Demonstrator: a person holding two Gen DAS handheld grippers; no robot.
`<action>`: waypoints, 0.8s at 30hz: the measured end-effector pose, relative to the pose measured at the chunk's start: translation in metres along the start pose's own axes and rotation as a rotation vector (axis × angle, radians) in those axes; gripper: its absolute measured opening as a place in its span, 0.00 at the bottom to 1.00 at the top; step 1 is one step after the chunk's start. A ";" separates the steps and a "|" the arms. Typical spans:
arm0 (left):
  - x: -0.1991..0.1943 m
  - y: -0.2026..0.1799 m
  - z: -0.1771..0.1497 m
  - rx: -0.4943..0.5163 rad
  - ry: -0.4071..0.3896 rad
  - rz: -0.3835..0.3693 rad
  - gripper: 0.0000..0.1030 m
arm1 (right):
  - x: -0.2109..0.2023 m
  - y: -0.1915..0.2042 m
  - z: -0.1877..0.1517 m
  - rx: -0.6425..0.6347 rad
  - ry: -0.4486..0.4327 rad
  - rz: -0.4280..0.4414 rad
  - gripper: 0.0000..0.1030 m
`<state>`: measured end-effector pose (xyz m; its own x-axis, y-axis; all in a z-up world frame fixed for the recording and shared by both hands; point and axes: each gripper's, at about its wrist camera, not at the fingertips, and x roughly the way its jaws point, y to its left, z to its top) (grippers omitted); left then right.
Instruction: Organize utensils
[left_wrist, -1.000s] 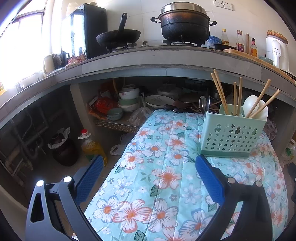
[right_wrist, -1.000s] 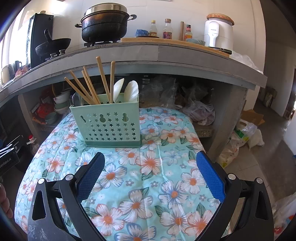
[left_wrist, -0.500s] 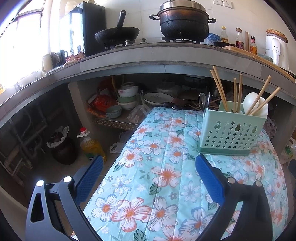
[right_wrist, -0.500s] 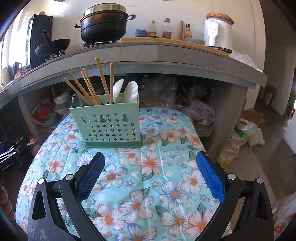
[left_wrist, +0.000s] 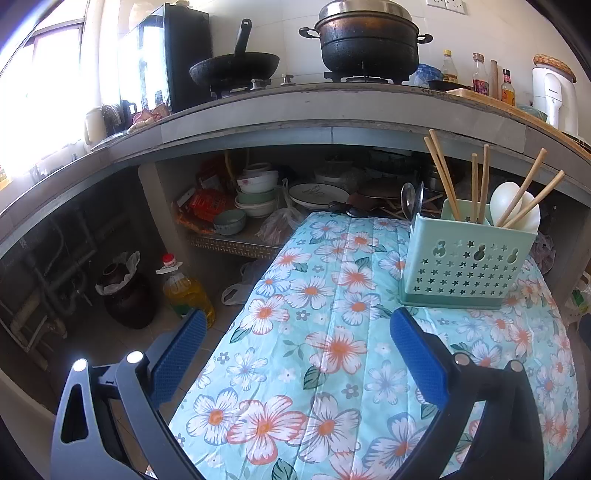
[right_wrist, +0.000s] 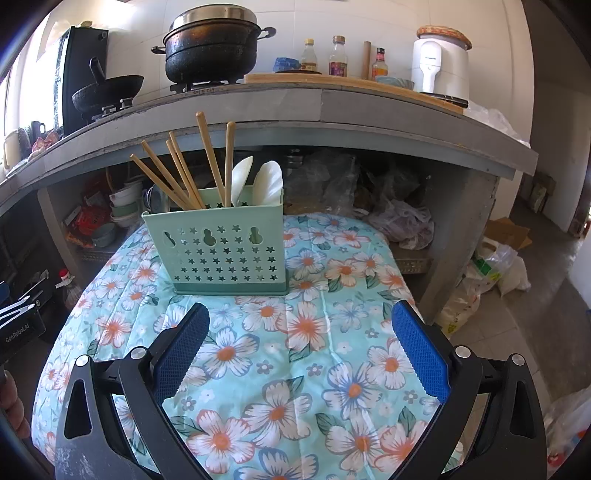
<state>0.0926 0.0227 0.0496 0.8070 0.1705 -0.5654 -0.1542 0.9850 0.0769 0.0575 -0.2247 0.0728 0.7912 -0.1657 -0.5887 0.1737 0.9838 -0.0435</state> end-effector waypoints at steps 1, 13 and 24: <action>0.000 0.000 0.000 -0.001 0.000 0.001 0.95 | 0.000 0.000 0.000 0.001 0.000 0.001 0.92; -0.001 -0.001 0.000 0.002 -0.001 0.001 0.95 | 0.002 0.000 0.002 0.010 0.001 0.002 0.92; -0.001 -0.001 0.001 0.004 -0.002 0.002 0.95 | 0.001 -0.001 0.001 0.011 0.000 0.003 0.92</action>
<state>0.0925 0.0213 0.0504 0.8078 0.1724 -0.5637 -0.1537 0.9848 0.0809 0.0585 -0.2259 0.0731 0.7918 -0.1624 -0.5888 0.1776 0.9836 -0.0325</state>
